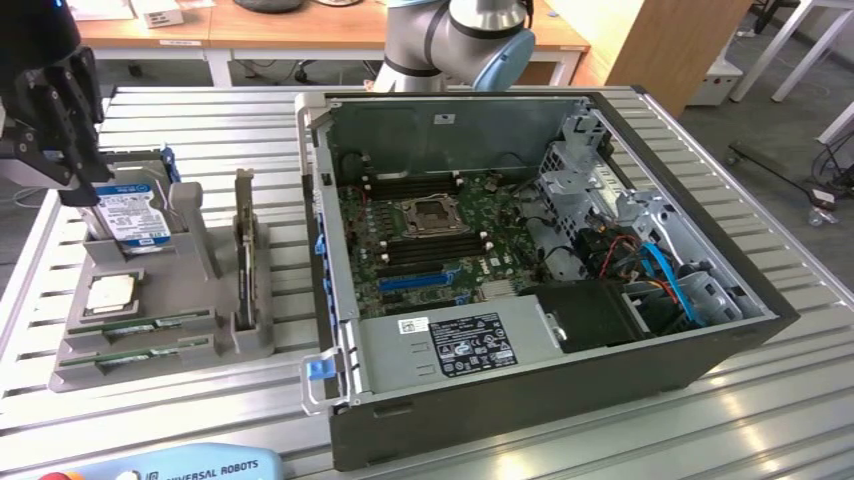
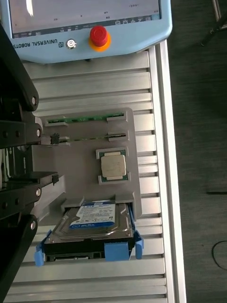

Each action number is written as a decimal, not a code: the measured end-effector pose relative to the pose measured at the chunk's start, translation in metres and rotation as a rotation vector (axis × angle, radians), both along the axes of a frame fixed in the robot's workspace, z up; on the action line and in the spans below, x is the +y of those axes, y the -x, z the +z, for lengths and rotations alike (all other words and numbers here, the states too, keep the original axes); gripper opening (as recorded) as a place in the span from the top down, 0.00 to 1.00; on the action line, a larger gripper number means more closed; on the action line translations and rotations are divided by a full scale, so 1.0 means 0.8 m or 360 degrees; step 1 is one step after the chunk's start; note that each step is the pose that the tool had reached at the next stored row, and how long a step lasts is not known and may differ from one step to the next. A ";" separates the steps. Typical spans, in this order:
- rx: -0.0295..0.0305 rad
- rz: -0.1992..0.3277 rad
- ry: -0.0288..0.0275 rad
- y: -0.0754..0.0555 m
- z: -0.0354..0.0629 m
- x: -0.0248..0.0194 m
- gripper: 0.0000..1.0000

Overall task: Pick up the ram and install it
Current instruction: 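Pick up the ram and move it above insertion slot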

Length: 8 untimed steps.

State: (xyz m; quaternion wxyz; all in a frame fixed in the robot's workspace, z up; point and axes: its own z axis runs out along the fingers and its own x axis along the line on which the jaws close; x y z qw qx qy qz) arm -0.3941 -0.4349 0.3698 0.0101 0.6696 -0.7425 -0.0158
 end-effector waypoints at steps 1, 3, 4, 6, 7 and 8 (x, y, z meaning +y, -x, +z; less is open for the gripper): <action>0.00000 0.0000 -0.00001 0.000 -0.002 0.0000 0.64; 0.00001 0.0001 0.00000 0.000 -0.006 0.0000 0.64; 0.00001 0.0001 0.00000 0.000 -0.008 0.0000 0.64; 0.00000 0.0002 0.00000 0.000 -0.011 0.0000 0.64; -0.00001 0.0002 0.00000 0.000 -0.013 0.0000 0.64; 0.00000 0.0003 0.00000 0.000 -0.015 0.0000 0.64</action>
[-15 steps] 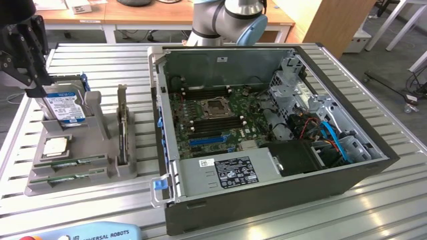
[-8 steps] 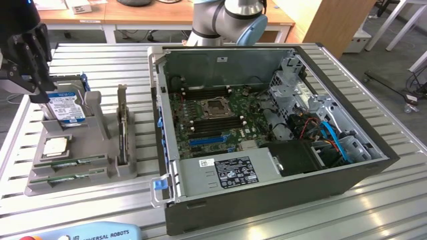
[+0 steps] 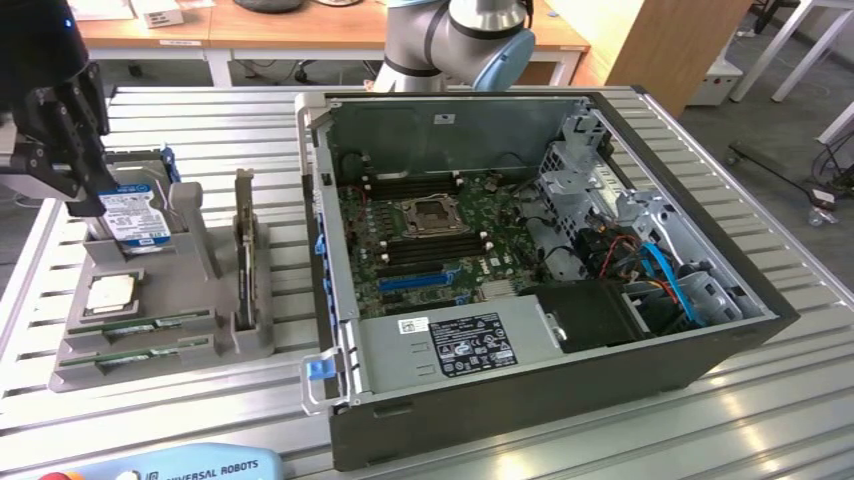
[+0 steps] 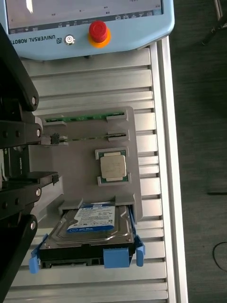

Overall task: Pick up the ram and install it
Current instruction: 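Pick up the ram and move it above insertion slot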

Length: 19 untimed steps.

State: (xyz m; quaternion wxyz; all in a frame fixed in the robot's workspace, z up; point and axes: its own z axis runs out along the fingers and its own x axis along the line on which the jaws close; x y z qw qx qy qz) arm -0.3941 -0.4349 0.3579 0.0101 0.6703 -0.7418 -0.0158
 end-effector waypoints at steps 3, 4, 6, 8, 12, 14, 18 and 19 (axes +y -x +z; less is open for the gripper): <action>0.00000 0.0002 0.00000 0.000 -0.005 0.0000 0.64; 0.00000 0.0003 0.00000 0.000 -0.007 0.0000 0.64; 0.00000 0.0004 -0.00001 0.000 -0.011 0.0000 0.64; 0.00000 0.0006 0.00000 0.000 -0.015 0.0000 0.64; -0.00001 0.0008 -0.00001 0.000 -0.022 0.0000 0.64; -0.00002 0.0010 -0.00002 0.000 -0.025 0.0000 0.64; 0.00001 0.0012 0.00000 0.000 -0.032 0.0000 0.64; -0.00001 0.0013 -0.00001 0.000 -0.034 0.0000 0.64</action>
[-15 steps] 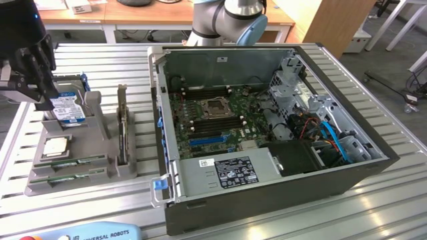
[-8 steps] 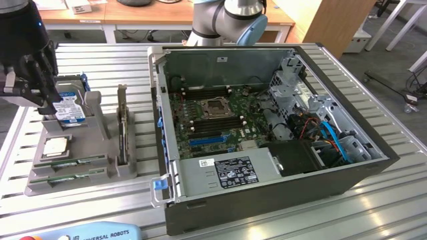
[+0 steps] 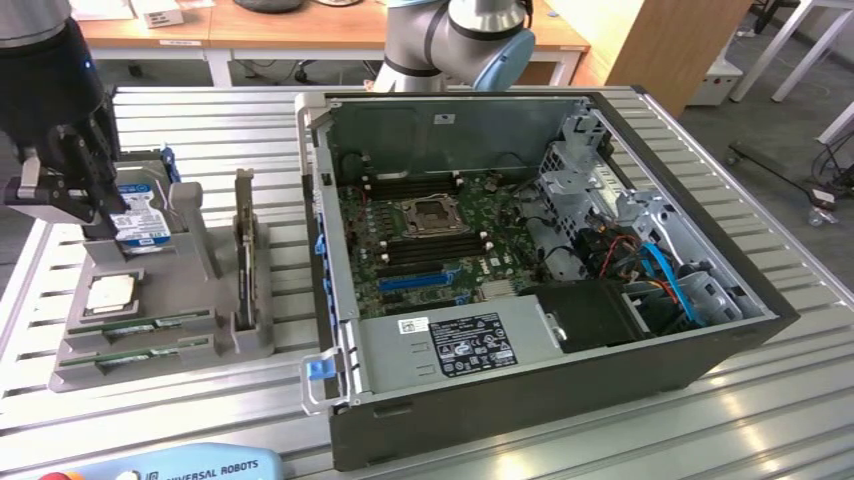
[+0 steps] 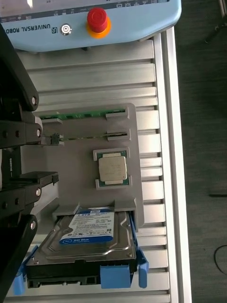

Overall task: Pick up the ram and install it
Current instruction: 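Pick up the ram and move it above insertion slot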

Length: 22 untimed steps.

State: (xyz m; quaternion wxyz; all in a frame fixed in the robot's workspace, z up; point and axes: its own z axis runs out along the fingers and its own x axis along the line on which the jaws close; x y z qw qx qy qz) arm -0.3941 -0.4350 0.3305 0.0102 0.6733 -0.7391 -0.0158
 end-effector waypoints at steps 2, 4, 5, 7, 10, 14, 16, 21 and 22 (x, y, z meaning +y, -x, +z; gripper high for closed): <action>0.00001 0.0001 0.00000 0.000 -0.004 0.0000 0.64; -0.00001 0.0002 0.00000 0.000 -0.007 0.0000 0.64; -0.00001 0.0003 -0.00001 0.000 -0.009 0.0000 0.64; 0.00001 0.0004 0.00000 0.000 -0.012 0.0000 0.64; 0.00001 0.0009 0.00000 0.000 -0.028 0.0000 0.64; 0.00000 0.0014 0.00000 0.000 -0.039 0.0000 0.64; -0.00001 0.0015 -0.00001 0.000 -0.042 0.0000 0.64; 0.00001 0.0018 0.00000 0.000 -0.048 0.0000 0.64; 0.00001 0.0019 0.00001 0.000 -0.049 0.0000 0.64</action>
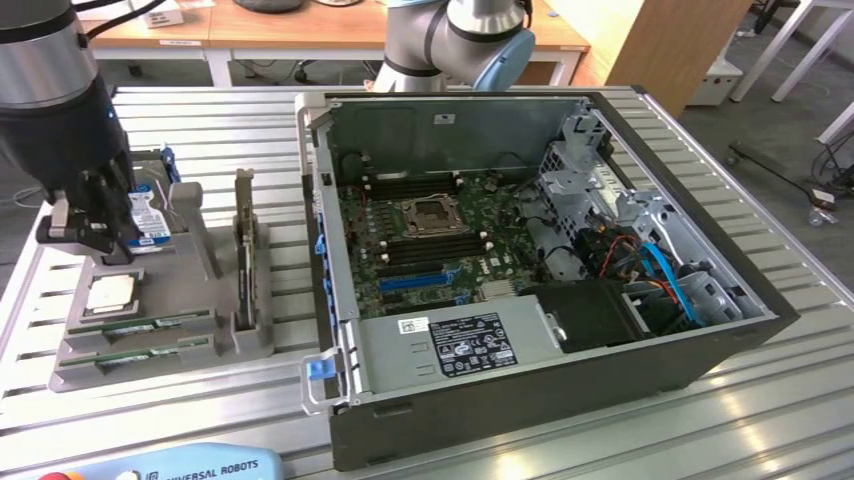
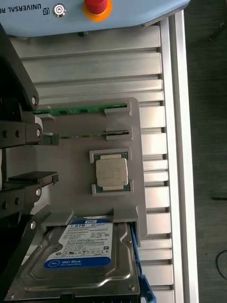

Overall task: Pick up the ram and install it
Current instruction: 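Pick up the ram and move it above insertion slot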

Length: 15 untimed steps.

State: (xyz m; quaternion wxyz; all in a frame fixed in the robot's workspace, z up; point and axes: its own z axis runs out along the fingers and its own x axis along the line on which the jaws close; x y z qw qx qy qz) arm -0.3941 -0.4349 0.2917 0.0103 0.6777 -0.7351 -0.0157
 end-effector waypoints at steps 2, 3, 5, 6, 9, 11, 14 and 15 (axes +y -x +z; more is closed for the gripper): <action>0.00000 0.0001 0.00000 0.000 -0.002 0.0000 0.64; -0.00001 0.0002 -0.00001 0.000 -0.003 0.0000 0.64; -0.00002 0.0003 -0.00001 0.000 -0.006 0.0000 0.64; 0.00000 0.0004 0.00001 0.000 -0.006 0.0000 0.64; 0.00001 0.0005 0.00001 0.000 -0.006 -0.0001 0.64; -0.00003 0.0005 -0.00002 0.000 -0.006 -0.0015 0.64; -0.00001 0.0007 0.00000 0.000 -0.006 -0.0058 0.64; 0.00000 0.0007 0.00000 0.000 -0.006 -0.0076 0.64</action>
